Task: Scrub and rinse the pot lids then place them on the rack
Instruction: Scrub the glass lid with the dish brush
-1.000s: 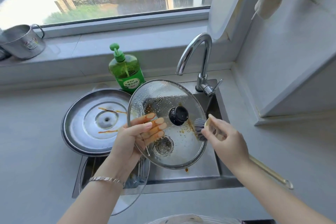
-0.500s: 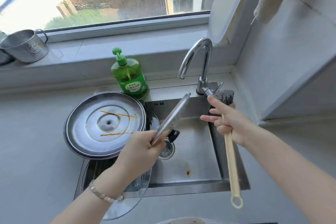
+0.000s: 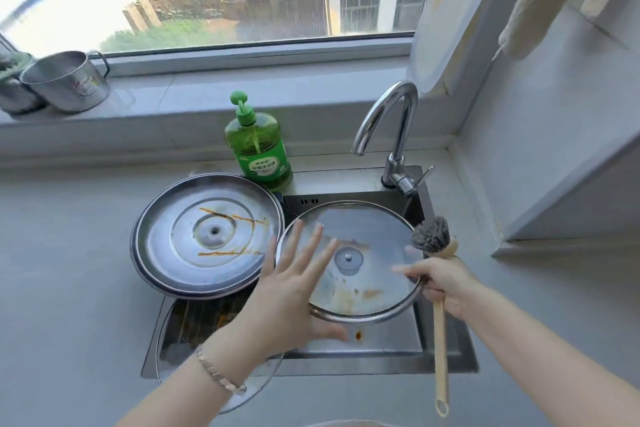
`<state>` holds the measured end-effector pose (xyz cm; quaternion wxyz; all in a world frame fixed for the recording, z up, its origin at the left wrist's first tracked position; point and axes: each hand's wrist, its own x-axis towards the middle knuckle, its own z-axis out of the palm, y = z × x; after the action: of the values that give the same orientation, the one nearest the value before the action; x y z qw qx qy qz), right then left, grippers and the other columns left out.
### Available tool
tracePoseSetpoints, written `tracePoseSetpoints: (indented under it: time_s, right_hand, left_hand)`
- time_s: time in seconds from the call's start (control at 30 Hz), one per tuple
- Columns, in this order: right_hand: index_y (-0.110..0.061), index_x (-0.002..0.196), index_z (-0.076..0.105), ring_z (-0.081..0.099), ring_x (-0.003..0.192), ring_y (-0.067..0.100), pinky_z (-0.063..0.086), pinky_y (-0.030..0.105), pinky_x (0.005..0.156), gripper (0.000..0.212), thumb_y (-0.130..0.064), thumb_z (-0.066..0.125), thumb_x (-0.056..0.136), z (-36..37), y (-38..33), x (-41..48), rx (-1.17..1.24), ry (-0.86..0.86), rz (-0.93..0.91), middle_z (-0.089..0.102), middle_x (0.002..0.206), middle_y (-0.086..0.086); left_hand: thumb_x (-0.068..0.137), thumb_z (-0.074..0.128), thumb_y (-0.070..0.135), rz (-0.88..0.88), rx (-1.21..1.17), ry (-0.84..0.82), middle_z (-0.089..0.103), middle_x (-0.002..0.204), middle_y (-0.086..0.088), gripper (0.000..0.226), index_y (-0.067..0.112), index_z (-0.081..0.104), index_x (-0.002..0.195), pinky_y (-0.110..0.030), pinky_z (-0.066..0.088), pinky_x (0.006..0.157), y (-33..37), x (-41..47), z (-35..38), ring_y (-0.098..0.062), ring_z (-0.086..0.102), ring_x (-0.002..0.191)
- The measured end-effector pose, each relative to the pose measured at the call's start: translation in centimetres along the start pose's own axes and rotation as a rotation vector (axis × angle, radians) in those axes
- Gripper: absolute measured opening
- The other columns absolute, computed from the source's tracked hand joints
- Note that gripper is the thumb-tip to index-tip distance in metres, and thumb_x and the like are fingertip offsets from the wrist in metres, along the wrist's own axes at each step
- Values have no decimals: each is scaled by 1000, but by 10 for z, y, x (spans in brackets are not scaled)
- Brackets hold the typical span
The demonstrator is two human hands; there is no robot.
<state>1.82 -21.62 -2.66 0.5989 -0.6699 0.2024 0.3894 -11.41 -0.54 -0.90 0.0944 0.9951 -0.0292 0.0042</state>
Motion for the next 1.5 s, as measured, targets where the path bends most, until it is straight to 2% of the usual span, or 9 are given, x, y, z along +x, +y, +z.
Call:
tracePoseSetpoints:
  time_s: [0.1,0.23,0.37,0.5,0.6,0.77,0.93,1.37,1.5]
  right_hand:
    - [-11,110,63,42,49,13,24,16,40,54,3,73,59,-20,0,-4,34,-55,-84,63,84,24]
    - [-14,113,62,48,54,12,30,14,41,71,-18,85,46,-36,-5,-11,-55,-200,-137,67,100,27]
    - [-8,102,60,57,50,1,38,11,39,24,3,64,81,-32,-15,-23,-287,-120,-210,67,86,15]
    - [-25,144,23,53,117,24,42,30,83,81,-61,57,80,-25,-21,-28,-1108,307,-395,51,130,4]
    - [-34,147,17,58,101,23,41,32,73,59,-57,27,94,-2,-14,-41,-1357,374,-618,50,119,1]
    - [-31,132,51,43,55,4,37,14,50,55,-56,39,84,52,23,-64,-1172,-82,-1066,48,85,-12]
    - [-40,136,41,52,79,13,35,23,61,50,-47,54,89,31,-21,-33,-1096,231,-838,47,91,-7]
    - [-45,133,40,34,53,11,31,29,55,56,-42,64,83,45,10,-67,-847,-107,-825,44,55,-1]
    - [-42,133,45,35,53,7,31,27,52,53,-44,63,83,25,-16,-32,-786,234,-707,37,52,-8]
  left_hand:
    - [54,50,88,-508,-556,-102,-29,148,18,123,37,-19,143,-33,-11,115,-2,4,-17,-6,-28,139]
    - [65,77,33,-935,-1489,-226,45,139,-13,101,30,18,148,-47,49,92,-6,10,-22,-35,53,117]
    - [69,44,-11,-754,-1935,-472,62,116,-29,85,45,35,133,-46,58,65,4,0,-27,-50,62,100]
    - [62,40,-12,-703,-1928,-365,64,110,-32,99,50,26,137,-50,57,65,11,-9,-20,-52,62,97]
    - [58,41,-10,-661,-1853,-332,65,107,-31,100,56,25,133,-52,55,67,14,-13,-20,-52,62,96]
    - [57,40,-8,-545,-1772,-343,70,107,-17,80,58,64,94,-54,54,70,28,-10,-30,-47,64,95]
    - [56,37,-9,-604,-1858,-289,64,106,-34,97,55,31,127,-54,55,63,26,-15,-26,-54,63,89]
    - [54,38,-13,-598,-1847,-241,63,114,-27,96,52,39,125,-46,57,54,36,-6,-23,-51,63,95]
    - [55,40,-11,-605,-1822,-278,62,107,-35,93,54,38,123,-51,56,60,37,-4,-24,-54,62,90]
